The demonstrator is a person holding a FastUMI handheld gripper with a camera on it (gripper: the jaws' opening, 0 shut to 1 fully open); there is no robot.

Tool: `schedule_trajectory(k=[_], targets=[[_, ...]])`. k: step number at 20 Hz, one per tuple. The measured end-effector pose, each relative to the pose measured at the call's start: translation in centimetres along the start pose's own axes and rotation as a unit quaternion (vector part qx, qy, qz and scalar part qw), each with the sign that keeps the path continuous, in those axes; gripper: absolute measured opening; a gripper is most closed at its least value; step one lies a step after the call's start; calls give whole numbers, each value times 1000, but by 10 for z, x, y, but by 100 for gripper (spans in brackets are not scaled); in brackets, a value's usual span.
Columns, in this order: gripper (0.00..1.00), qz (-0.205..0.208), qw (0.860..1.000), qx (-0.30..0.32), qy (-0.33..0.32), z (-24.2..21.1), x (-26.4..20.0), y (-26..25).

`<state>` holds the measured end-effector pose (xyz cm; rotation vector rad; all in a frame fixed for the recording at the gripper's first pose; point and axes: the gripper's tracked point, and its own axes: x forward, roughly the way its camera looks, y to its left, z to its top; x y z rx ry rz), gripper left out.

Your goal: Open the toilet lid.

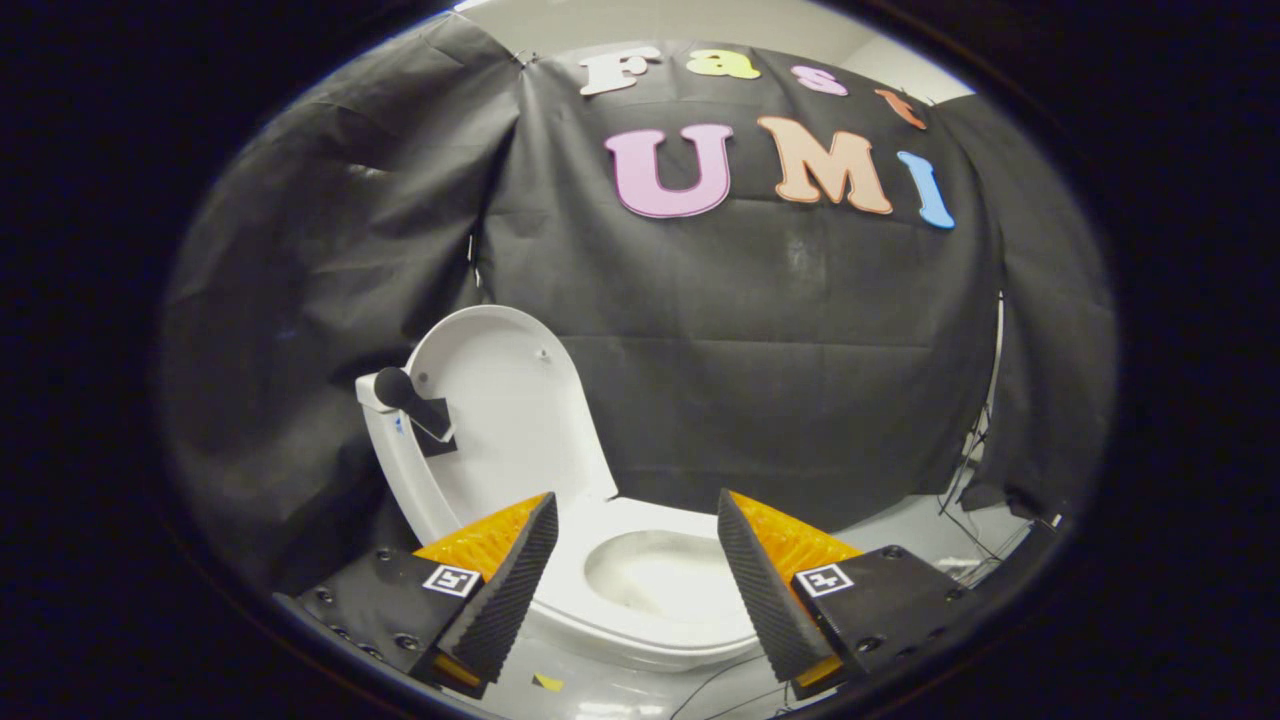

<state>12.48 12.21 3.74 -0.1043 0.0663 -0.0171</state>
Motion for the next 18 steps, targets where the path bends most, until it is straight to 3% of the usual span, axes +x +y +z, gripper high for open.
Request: schedule_trajectory(k=[18], targets=[[98, 1, 1000, -14, 1, 4, 3, 15]])
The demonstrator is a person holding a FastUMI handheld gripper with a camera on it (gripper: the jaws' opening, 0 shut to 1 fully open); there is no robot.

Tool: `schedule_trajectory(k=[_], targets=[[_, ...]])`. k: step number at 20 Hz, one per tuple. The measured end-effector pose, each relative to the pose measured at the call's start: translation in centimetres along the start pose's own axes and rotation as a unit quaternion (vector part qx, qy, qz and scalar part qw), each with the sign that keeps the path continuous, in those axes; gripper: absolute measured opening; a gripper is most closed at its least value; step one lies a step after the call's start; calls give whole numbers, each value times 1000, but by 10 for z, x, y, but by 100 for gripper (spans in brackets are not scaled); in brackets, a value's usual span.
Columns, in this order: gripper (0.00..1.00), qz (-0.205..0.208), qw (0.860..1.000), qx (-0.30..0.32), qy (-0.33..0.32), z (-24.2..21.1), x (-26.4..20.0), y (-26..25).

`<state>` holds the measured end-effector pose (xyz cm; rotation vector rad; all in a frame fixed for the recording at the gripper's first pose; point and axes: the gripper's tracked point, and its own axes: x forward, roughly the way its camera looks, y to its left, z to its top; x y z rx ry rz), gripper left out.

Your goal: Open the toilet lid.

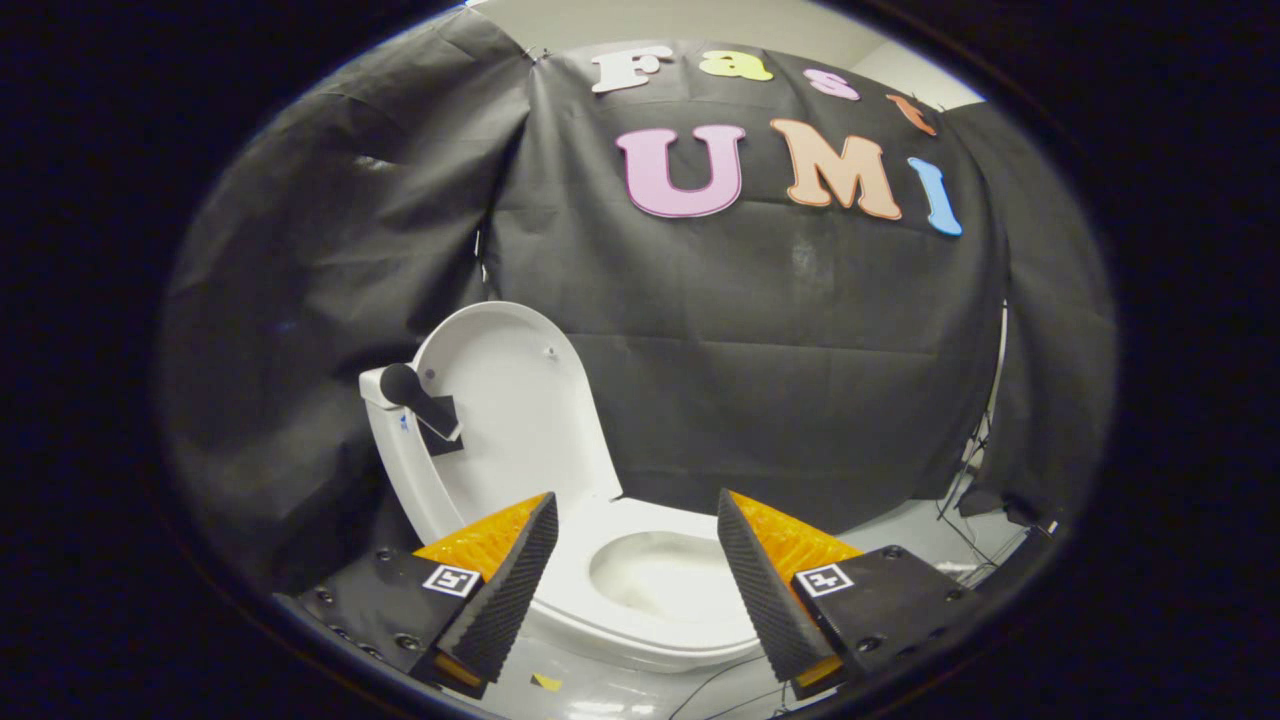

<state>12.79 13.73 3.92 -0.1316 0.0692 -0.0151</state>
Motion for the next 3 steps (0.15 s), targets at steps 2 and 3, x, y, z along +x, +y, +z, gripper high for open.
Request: schedule_trajectory(k=[2, 3], targets=[[99, -1, 1000, -1, 3, -1, -1, -1], [99, -2, 1000, -1, 3, -1, -1, -1]])
